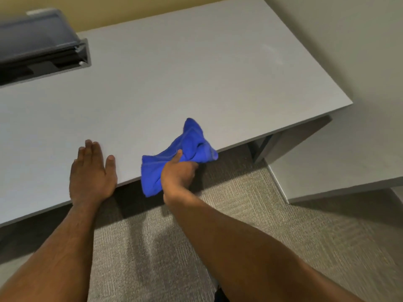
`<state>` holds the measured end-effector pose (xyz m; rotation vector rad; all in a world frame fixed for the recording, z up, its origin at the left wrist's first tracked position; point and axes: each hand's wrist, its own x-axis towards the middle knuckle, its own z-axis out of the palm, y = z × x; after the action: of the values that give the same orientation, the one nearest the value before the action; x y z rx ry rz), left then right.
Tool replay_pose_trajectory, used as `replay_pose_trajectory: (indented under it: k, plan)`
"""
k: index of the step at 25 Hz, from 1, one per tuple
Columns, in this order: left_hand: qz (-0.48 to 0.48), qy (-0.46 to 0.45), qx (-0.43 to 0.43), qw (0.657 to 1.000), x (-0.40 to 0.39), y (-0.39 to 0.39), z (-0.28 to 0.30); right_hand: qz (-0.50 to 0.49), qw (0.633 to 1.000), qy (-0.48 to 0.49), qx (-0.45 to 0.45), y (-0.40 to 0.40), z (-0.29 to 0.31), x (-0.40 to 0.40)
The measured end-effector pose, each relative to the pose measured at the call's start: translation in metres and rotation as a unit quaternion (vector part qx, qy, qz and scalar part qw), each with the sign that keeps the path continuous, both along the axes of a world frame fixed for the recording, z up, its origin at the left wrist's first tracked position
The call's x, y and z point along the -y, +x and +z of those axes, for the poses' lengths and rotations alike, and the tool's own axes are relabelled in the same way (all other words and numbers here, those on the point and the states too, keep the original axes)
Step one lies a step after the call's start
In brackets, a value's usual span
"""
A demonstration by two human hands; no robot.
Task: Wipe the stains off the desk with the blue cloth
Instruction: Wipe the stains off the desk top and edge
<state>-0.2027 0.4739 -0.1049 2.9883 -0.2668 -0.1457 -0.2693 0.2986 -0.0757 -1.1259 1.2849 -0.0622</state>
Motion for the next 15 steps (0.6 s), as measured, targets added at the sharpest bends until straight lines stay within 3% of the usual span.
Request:
replay_pose_trajectory:
  k: [5, 7, 9, 12, 15]
  plan:
    - [0.002, 0.006, 0.023, 1.000, 0.000, 0.001, -0.004, 0.242, 0.969, 0.033, -0.023, -0.022, 0.026, -0.041]
    - [-0.003, 0.018, 0.024, 1.000, -0.003, 0.002, -0.003, 0.305, 0.952, -0.022, 0.006, -0.033, 0.047, -0.018]
    - [-0.010, 0.028, 0.021, 0.999, -0.004, 0.002, -0.003, 0.365, 0.918, -0.154, 0.021, -0.039, 0.068, 0.024]
    - [-0.012, 0.031, 0.017, 0.999, -0.003, 0.002, -0.001, 0.308, 0.882, -0.356, 0.020, -0.021, 0.089, 0.096]
    - [-0.010, 0.026, 0.016, 0.999, -0.002, 0.002, 0.000, 0.257, 0.845, -0.468, 0.015, 0.020, 0.063, 0.149]
